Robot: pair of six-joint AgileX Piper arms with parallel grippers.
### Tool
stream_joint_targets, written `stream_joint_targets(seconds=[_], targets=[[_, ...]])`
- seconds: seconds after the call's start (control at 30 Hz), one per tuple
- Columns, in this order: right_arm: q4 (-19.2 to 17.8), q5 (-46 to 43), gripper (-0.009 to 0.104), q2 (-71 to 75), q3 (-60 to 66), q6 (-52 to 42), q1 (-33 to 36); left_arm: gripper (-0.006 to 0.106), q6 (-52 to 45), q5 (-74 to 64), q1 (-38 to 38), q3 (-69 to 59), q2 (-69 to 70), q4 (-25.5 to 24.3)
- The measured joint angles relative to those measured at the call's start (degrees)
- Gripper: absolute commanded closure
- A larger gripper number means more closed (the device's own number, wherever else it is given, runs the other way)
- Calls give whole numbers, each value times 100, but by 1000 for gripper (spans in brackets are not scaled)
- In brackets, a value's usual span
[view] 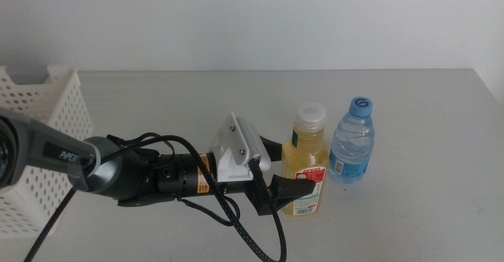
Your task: Use arms to grab the bottles and put them into the dustbin to the left of the table.
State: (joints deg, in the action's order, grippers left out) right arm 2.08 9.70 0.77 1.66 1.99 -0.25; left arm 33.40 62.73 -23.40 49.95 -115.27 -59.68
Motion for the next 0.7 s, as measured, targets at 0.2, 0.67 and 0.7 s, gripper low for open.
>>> stream_joint_targets(seconds=[0.2, 0.67, 0.7], targets=[[0, 0, 31, 0, 0, 0, 0, 7, 27, -73, -127, 117, -119, 34], [0, 0, 31, 0, 0, 0, 0, 7, -171, -278, -393, 117, -132, 588], [0, 0, 31, 0, 0, 0, 0, 8, -176, -278, -404, 117, -132, 625]])
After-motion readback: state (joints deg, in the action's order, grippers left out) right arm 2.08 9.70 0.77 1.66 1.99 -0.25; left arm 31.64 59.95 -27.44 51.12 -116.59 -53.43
